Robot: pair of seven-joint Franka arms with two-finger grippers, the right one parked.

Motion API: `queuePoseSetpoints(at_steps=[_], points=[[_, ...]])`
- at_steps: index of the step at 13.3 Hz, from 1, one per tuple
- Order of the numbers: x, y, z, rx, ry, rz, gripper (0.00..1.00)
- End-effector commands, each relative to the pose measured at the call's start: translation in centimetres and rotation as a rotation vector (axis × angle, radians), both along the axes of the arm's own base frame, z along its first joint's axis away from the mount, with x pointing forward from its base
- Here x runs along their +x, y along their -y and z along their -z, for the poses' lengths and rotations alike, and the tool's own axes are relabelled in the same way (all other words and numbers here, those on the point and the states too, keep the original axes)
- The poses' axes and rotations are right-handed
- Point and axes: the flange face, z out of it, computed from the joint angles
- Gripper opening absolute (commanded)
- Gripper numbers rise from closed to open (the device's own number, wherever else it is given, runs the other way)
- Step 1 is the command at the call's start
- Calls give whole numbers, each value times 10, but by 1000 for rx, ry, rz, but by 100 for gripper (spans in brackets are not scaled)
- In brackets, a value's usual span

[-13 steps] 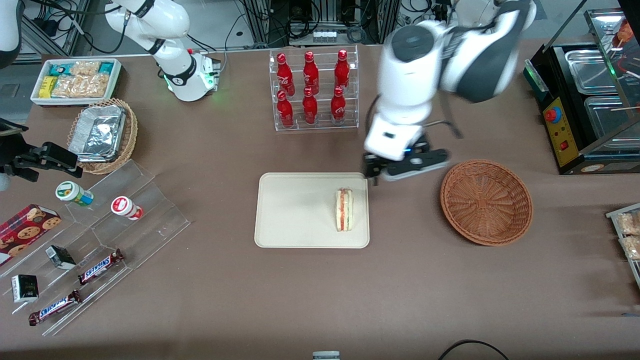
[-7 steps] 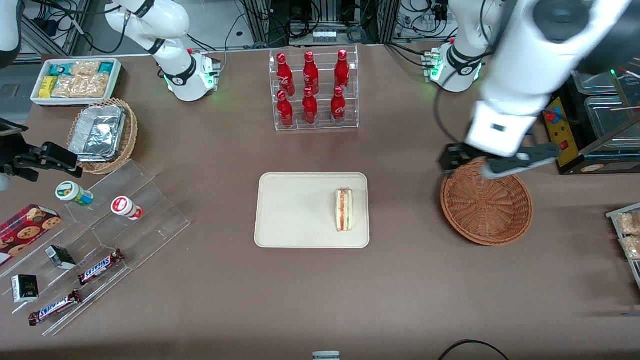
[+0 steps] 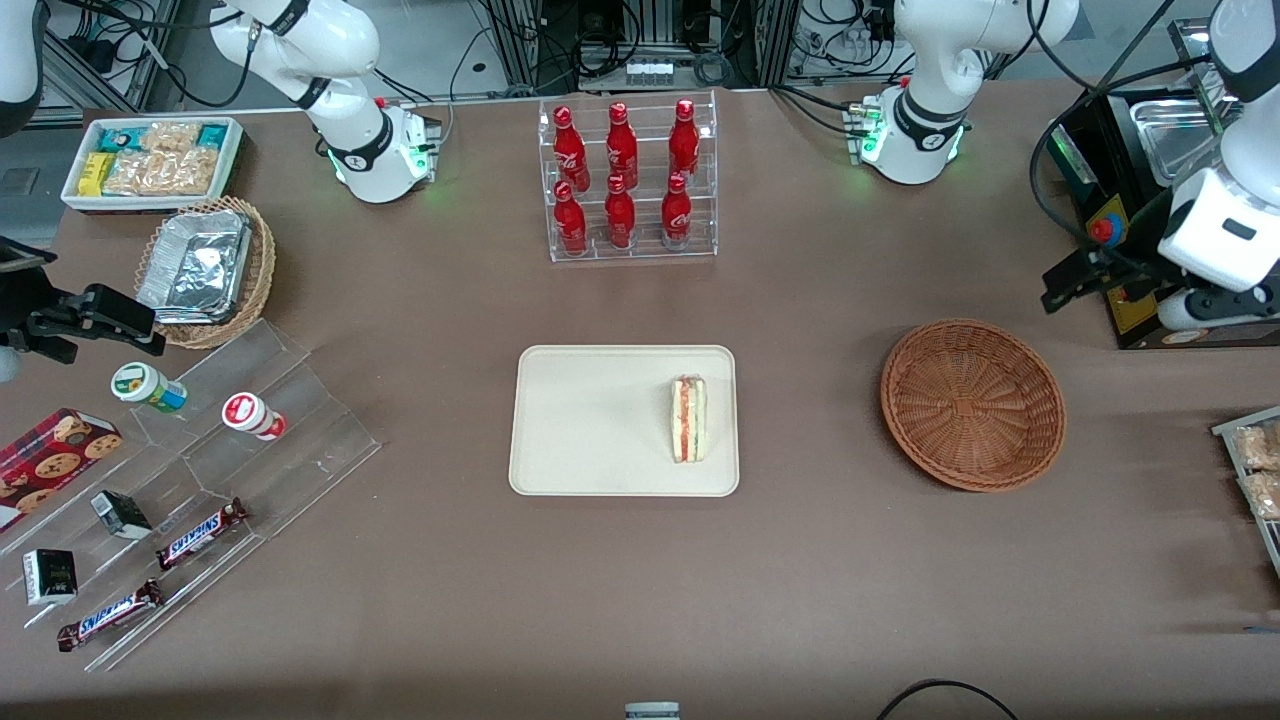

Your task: Place sandwich from basket to tray

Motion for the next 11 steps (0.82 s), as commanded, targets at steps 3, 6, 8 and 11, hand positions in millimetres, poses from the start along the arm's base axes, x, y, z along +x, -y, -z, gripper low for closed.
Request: queuePoseSetpoints(at_steps=[3, 6, 8, 11], points=[[-36, -22, 2, -57, -13, -19, 100], [-32, -8, -3, -34, -11, 7, 100], [-32, -2, -2, -24, -31, 22, 100], [-30, 10, -3, -20, -27, 45, 100]])
